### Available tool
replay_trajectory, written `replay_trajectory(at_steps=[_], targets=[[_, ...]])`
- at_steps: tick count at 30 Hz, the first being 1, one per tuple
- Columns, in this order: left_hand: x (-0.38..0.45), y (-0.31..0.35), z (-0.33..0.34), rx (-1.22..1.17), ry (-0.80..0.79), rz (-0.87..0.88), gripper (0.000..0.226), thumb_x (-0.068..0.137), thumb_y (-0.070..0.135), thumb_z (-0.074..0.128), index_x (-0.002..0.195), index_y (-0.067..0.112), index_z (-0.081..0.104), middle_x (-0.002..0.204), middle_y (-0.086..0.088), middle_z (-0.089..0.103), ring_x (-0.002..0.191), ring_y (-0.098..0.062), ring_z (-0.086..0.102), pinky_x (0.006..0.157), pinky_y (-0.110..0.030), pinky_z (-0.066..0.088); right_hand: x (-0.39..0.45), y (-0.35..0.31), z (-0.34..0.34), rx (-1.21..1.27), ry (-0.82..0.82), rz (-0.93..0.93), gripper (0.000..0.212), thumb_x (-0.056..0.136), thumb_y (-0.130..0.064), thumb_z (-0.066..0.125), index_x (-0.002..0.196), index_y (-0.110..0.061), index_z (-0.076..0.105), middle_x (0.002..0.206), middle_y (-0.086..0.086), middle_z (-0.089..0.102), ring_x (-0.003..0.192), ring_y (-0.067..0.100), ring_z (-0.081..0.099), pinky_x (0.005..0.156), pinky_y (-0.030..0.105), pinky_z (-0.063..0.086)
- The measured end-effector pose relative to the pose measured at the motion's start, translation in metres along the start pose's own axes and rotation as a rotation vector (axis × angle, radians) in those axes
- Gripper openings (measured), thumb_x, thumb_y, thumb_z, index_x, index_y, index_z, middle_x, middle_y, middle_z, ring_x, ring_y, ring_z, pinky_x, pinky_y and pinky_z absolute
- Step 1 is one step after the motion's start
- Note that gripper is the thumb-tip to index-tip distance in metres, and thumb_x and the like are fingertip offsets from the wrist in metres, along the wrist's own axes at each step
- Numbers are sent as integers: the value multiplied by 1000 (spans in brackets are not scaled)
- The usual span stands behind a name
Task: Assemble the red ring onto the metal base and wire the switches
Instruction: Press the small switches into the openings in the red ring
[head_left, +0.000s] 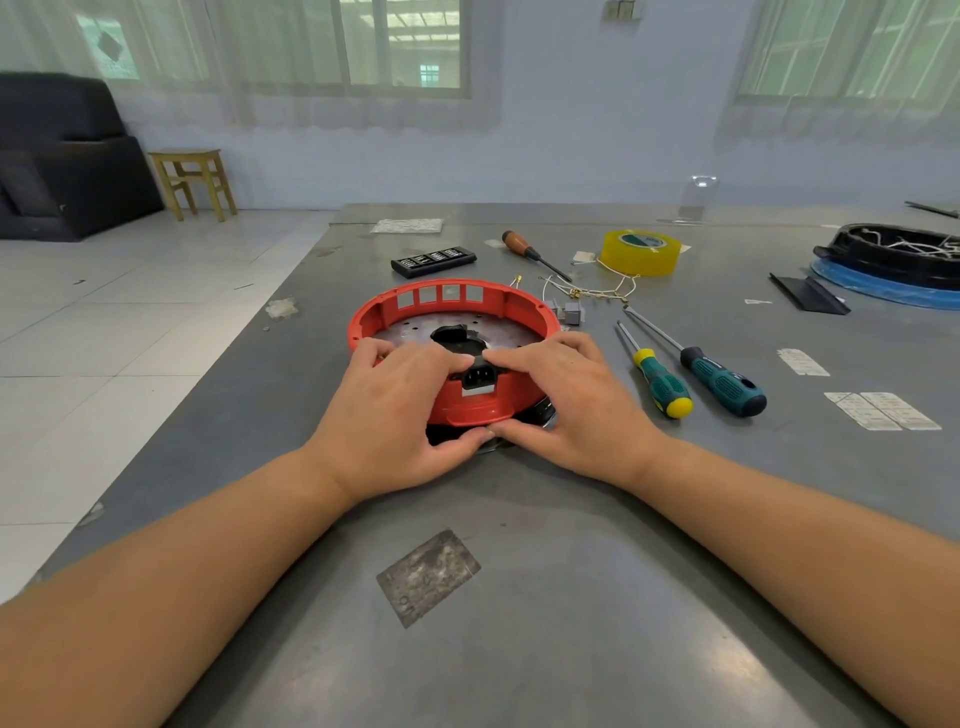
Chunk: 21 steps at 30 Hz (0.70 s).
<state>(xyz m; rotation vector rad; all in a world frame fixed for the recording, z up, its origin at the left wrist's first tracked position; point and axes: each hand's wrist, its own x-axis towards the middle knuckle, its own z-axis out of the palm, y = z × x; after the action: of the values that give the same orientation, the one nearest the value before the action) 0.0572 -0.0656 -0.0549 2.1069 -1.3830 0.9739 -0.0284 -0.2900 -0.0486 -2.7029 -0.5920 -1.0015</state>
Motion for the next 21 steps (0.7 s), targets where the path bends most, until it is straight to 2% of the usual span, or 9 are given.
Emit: replay_trajectory(at_steps=[3, 5, 10, 13, 17, 21], targets=[[8, -9, 1, 37, -38, 110, 64, 85, 64, 67, 120, 11, 56, 104, -3, 73, 91, -19, 68, 79, -44, 54, 0, 3, 0, -4, 22, -1, 62, 87, -51, 70, 137, -17, 58, 124, -3, 70, 115, 11, 61, 109, 36, 36], [11, -16, 2, 41, -44, 163, 64, 86, 63, 66, 121, 11, 55, 104, -5, 74, 89, -20, 66, 78, -39, 54, 1, 5, 1, -10, 24, 0, 63, 86, -51, 72, 136, -16, 59, 123, -2, 71, 114, 13, 63, 108, 36, 36], [7, -22, 0, -86, -56, 128, 61, 86, 56, 69, 128, 13, 58, 114, -5, 74, 103, -12, 56, 92, -28, 42, 3, 5, 1, -9, 7, -13, 65, 86, -53, 70, 138, -17, 56, 124, -3, 70, 112, 11, 62, 106, 37, 37], [5, -26, -3, -138, -100, 99, 62, 87, 55, 71, 132, 13, 62, 120, -3, 72, 112, -13, 61, 98, -36, 46, 4, 7, -2, -3, -9, -30, 65, 87, -53, 70, 140, -18, 55, 125, -4, 69, 113, 12, 62, 106, 38, 38], [4, -25, -5, -179, -94, 70, 61, 86, 51, 76, 130, 9, 68, 124, -6, 70, 118, -22, 65, 93, -50, 54, 4, 9, -3, 3, -5, -52, 62, 87, -50, 73, 136, -16, 61, 124, -3, 70, 115, 16, 65, 106, 40, 40], [3, -23, -6, -171, -77, 64, 57, 86, 49, 76, 125, 8, 72, 123, -8, 69, 115, -23, 65, 88, -54, 55, 4, 11, -3, 0, -9, -58, 56, 86, -48, 78, 130, -15, 66, 121, -2, 72, 115, 18, 66, 104, 44, 42]])
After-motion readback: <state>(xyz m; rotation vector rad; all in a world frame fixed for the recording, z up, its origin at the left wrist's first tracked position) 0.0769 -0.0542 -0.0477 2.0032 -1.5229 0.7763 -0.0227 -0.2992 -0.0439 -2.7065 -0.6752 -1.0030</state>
